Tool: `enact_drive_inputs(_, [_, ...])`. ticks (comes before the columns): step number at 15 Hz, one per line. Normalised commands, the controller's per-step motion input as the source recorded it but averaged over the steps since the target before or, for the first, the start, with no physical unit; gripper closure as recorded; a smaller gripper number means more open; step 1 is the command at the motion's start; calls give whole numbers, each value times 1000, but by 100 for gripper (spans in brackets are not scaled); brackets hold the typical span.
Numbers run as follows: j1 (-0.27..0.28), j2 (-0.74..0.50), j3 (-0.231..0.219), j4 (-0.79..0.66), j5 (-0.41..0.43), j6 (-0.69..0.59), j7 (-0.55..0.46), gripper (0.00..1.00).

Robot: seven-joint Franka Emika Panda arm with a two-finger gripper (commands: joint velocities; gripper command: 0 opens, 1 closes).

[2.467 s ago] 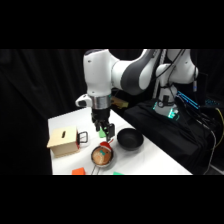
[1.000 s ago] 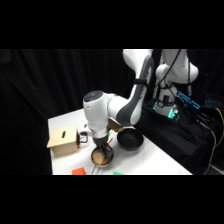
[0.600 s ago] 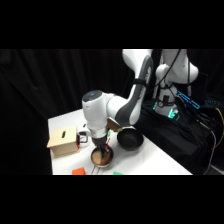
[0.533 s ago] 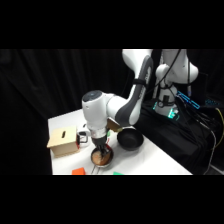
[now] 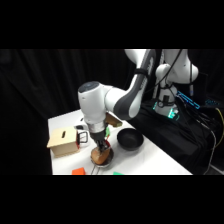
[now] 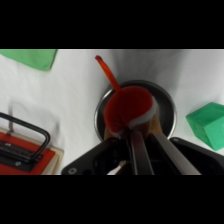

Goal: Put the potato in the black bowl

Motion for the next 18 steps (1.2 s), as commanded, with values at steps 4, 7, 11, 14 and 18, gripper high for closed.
enact_drive_inputs(4, [77,-597,-62,-278,-124,-326,180,96])
enact_drive_inputs(7, [29,-636,-37,-489,-138,-143,154,95])
enact_drive_inputs(11, [-4,-640,-6,-643,-145,26,149,95])
enact_drive_inputs(14, [-34,-582,19,-654,-125,128,146,95])
enact_drive_inputs(18, [-56,-449,33,-536,-101,191,123,95])
